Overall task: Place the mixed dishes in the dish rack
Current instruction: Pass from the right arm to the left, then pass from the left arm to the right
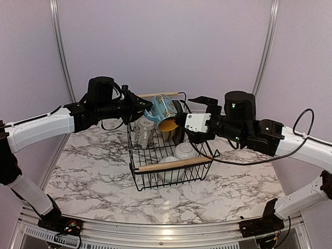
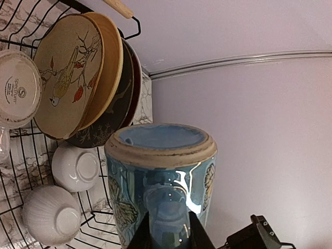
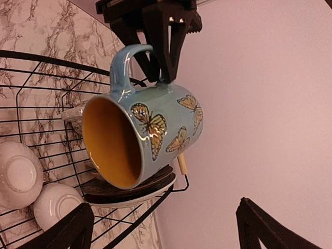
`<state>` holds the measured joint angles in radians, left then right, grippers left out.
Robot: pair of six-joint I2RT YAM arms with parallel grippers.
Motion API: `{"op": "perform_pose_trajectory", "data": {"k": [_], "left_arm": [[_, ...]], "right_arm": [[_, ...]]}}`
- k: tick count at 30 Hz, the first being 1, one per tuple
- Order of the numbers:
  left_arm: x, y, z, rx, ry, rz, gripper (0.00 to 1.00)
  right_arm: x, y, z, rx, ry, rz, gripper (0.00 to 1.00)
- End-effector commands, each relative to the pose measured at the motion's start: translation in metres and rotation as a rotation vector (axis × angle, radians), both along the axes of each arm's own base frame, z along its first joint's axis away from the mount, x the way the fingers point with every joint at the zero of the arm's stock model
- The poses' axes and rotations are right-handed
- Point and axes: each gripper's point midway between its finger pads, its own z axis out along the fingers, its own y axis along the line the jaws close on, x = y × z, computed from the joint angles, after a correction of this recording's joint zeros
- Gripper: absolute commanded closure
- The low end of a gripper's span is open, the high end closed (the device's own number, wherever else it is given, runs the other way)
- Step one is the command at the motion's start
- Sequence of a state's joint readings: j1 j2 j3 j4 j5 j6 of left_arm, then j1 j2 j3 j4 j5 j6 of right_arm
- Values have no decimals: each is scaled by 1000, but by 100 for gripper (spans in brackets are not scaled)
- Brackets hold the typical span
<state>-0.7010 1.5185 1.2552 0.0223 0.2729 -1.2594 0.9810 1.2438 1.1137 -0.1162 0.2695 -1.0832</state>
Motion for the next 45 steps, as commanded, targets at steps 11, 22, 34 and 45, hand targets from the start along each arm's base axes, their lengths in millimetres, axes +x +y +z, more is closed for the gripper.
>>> {"op": "perform_pose_trajectory", "data": {"k": [11, 22, 34, 45], "left_arm": [[9, 18, 30, 575, -622, -26, 100], [-2, -2, -4, 753, -818, -128, 100], [-37, -10, 15, 760, -1156, -272, 100], [-65, -9, 33, 707, -1314, -345, 100]], "right_arm": [[12, -90, -6, 294, 388, -123, 2], [-9, -80, -14, 312, 652, 87, 2], [12, -11, -33, 130, 949, 402, 2], [45, 30, -39, 200, 1017, 421, 2]]}}
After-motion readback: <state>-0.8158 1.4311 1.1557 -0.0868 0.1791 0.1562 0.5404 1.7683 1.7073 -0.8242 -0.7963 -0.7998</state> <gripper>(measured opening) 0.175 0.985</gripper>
